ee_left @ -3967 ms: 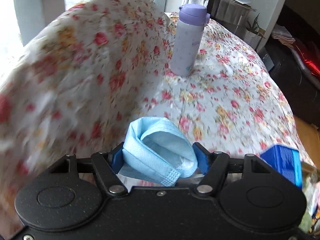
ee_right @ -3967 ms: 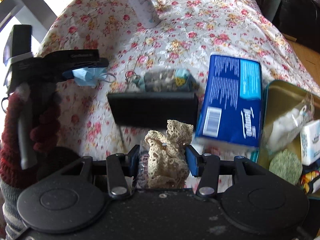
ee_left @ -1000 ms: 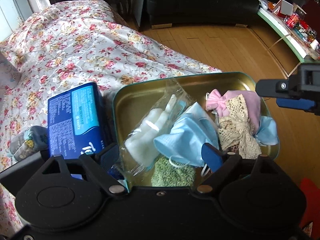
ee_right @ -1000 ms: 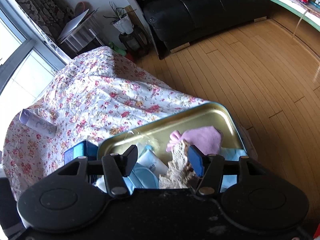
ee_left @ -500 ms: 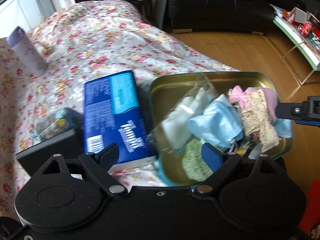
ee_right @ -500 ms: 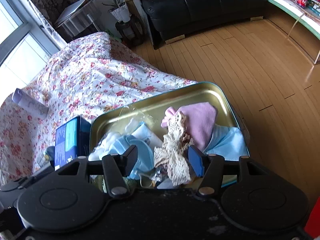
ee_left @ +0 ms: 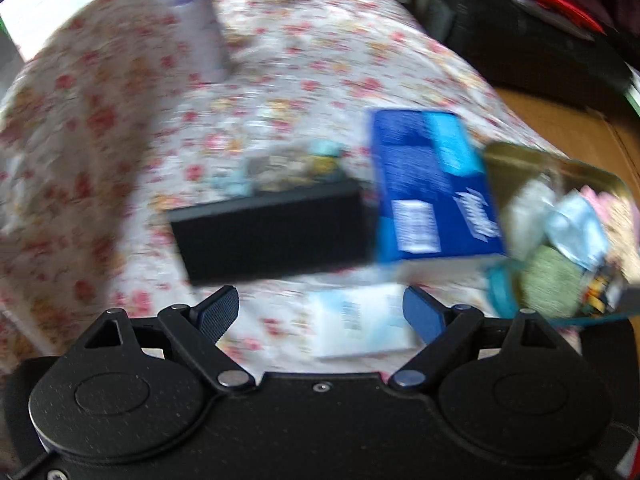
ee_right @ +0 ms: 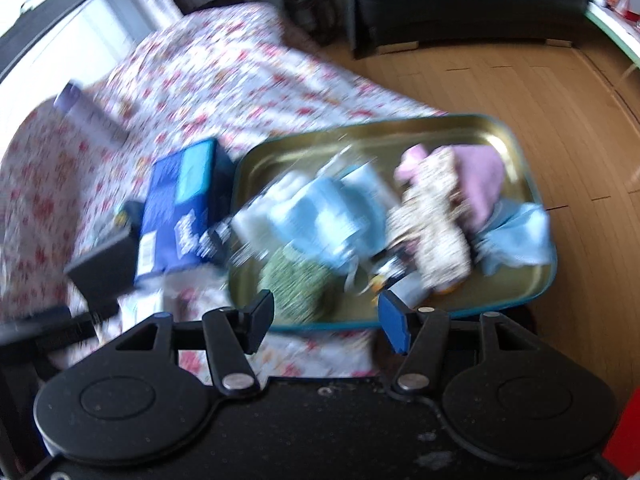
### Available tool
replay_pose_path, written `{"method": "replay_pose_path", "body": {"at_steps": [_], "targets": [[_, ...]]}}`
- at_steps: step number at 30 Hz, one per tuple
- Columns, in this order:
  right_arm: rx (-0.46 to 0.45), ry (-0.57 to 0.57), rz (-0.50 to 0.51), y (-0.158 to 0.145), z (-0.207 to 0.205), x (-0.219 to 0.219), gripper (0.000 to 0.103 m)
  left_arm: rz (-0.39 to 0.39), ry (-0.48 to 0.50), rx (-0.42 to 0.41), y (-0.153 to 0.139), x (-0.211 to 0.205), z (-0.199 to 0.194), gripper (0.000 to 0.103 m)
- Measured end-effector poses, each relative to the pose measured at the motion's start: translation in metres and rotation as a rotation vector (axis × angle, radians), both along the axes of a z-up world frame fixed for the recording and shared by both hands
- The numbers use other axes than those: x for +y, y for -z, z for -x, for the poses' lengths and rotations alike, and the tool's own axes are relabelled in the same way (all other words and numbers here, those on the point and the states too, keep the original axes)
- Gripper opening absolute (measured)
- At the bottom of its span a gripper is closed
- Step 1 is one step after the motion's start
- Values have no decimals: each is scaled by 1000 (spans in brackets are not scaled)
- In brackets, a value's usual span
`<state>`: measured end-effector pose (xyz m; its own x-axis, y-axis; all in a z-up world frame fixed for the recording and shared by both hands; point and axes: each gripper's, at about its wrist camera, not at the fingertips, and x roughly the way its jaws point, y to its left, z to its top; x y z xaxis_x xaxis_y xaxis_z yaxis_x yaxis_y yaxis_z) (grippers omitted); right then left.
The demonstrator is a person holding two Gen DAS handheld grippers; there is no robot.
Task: Organize soft objects
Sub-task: 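Lift both tools out of the tin tray and move back to the pile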
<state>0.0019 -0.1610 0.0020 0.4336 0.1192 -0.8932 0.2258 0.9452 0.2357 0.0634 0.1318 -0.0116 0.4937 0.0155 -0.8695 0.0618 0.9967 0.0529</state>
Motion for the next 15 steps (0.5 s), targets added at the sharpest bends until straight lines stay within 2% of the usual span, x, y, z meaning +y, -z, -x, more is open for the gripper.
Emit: {"method": "replay_pose_path", "body": {"at_steps": [7, 15], "targets": [[29, -151, 4, 1, 0, 63, 61, -9, -147, -63, -14, 74, -12, 86], [63, -319, 8, 13, -12, 135, 65, 6, -232, -72, -13, 121, -39, 86]]}}
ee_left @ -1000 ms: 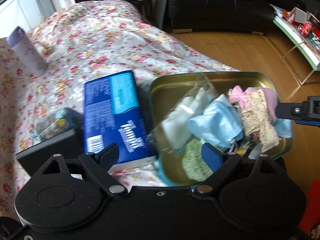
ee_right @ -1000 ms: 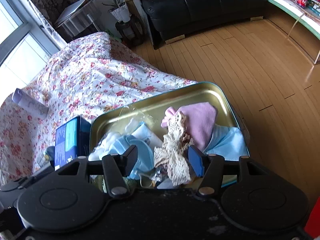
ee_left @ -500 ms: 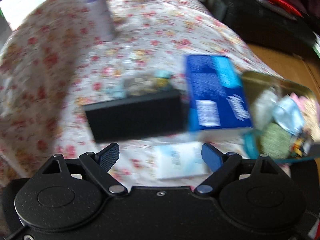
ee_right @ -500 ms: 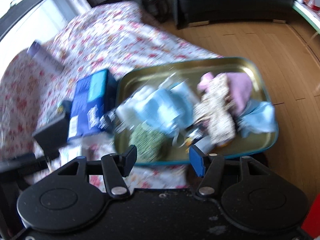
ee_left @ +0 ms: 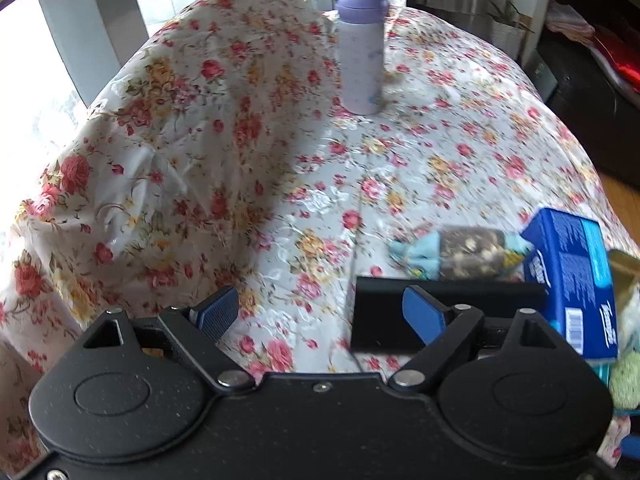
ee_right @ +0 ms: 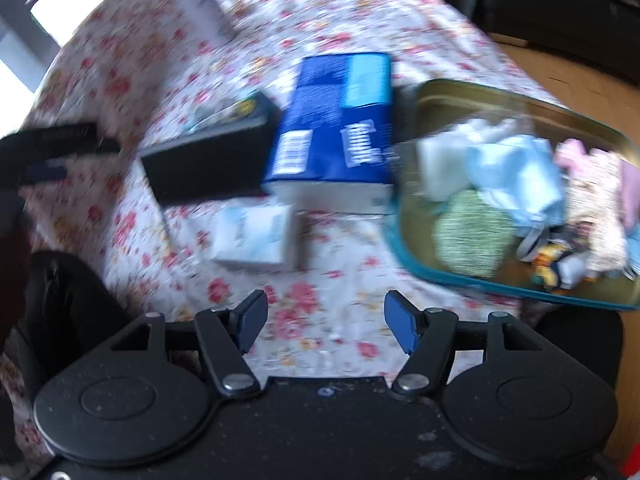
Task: Organize soft objects
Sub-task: 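Lift both tools out of the tin tray and move back to the pile, then move left tool to the blue-cloth tea sachet while right tool approaches the white tissue packet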
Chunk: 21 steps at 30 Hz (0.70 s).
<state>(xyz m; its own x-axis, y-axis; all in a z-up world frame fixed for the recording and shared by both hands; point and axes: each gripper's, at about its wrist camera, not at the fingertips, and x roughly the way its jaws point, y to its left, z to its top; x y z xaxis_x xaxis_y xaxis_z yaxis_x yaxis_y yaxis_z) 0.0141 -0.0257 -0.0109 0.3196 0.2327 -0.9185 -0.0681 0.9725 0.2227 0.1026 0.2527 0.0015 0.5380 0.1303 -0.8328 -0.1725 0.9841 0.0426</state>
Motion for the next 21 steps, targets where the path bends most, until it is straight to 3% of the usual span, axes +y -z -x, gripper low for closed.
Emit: {"method": "replay_pose_path", "body": {"at_steps": [14, 21], "targets": [[93, -165, 142, 70, -25, 69, 68, 28, 28, 29, 16, 2, -33, 86], [36, -204, 219, 79, -23, 83, 78, 53, 86, 44, 21, -15, -50, 86]]}}
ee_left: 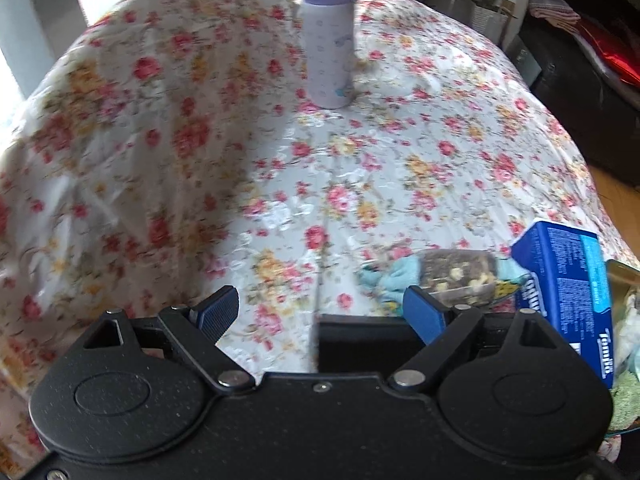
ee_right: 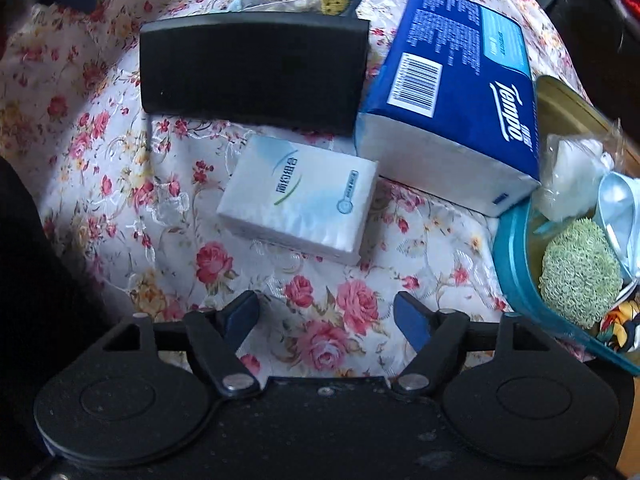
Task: Organize soft objects
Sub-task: 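Move left tool to the blue-cloth tea sachet while right tool approaches the white tissue packet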
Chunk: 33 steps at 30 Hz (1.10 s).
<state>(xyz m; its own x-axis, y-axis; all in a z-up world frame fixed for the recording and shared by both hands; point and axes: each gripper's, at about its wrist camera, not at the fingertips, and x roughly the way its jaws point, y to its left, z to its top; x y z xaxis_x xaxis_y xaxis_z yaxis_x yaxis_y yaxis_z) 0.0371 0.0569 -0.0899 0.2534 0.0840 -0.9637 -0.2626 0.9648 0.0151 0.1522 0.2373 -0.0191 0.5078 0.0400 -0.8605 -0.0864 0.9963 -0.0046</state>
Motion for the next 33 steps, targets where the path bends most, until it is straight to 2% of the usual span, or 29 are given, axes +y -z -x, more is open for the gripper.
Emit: {"method": "replay_pose_path", "body": {"at_steps": [3, 7, 12, 18, 24, 29, 33], "targets": [[2, 4, -10, 3, -1, 4, 86, 6, 38, -1, 1, -13, -8, 86], [10, 15, -33, 10, -4, 8, 94, 29, 90, 1, 4, -31, -20, 93], [23, 10, -82, 13, -7, 7, 103, -16, 157, 4, 8, -58, -30, 96], [24, 17, -97, 16, -11, 5, 103, -106, 200, 38, 24, -84, -42, 97], [26, 30, -110, 15, -13, 3, 103, -253, 170, 58, 39, -91, -58, 98], [27, 32, -114, 14, -12, 2, 103, -249, 121, 81, 42, -75, -75, 99], [29, 35, -118, 14, -12, 2, 103, -284, 76, 91, 46, -60, -84, 99]]}}
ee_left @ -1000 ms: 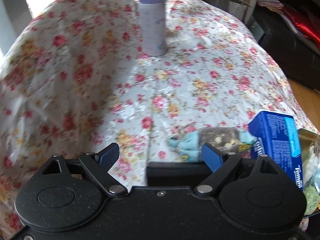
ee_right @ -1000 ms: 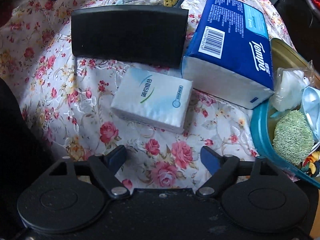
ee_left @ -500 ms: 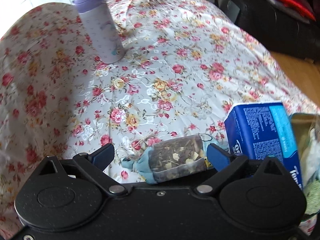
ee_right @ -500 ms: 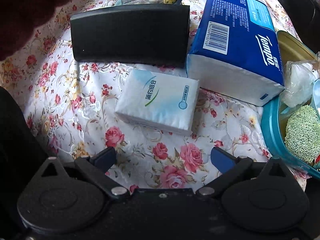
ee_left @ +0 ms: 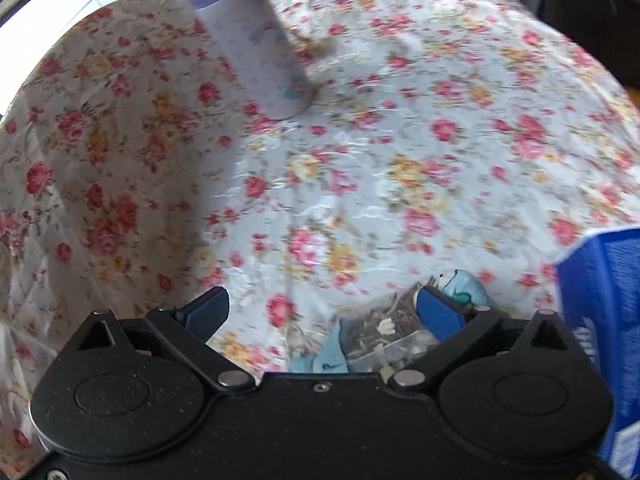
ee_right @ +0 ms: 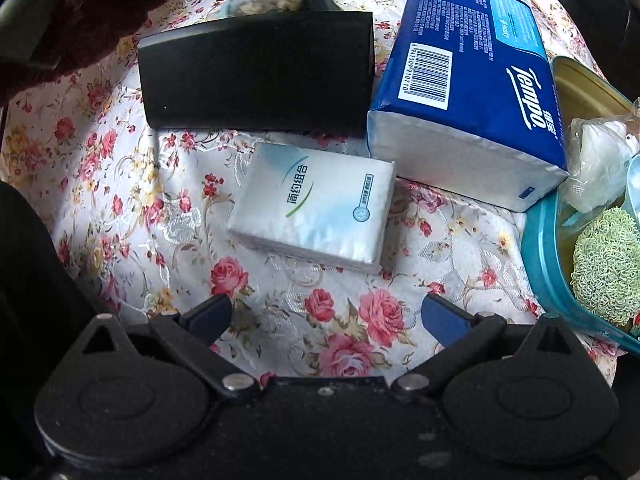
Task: Organize soft objects
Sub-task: 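Move left tool to the blue-cloth tea sachet while right tool approaches the white tissue packet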
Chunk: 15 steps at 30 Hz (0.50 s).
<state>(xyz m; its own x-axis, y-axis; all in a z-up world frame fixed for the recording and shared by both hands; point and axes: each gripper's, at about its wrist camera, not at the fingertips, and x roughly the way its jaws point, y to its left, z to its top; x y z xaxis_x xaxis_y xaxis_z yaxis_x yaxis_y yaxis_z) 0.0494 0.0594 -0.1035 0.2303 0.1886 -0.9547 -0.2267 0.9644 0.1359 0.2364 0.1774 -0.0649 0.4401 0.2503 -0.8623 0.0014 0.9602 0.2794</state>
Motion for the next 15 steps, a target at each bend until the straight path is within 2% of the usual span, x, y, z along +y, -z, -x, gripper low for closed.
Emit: {"method": "replay_pose_path", "body": {"at_steps": [3, 5, 7, 9, 11, 15], "targets": [[-1, -1, 2, 0, 0, 1, 103, -38, -74, 14, 5, 19, -8, 96], [-1, -2, 2, 0, 1, 1, 103, -67, -130, 35, 10, 36, -13, 90], [-1, -1, 2, 0, 1, 1, 103, -57, -183, 58, 14, 57, -14, 90], [0, 0, 0, 0, 1, 1, 103, -14, -230, 71, 15, 78, -10, 90], [1, -3, -1, 0, 1, 0, 103, 62, -239, 53, 8, 92, -2, 90], [-3, -16, 8, 0, 2, 1, 103, 186, -167, -26, -18, 98, 15, 90]]}}
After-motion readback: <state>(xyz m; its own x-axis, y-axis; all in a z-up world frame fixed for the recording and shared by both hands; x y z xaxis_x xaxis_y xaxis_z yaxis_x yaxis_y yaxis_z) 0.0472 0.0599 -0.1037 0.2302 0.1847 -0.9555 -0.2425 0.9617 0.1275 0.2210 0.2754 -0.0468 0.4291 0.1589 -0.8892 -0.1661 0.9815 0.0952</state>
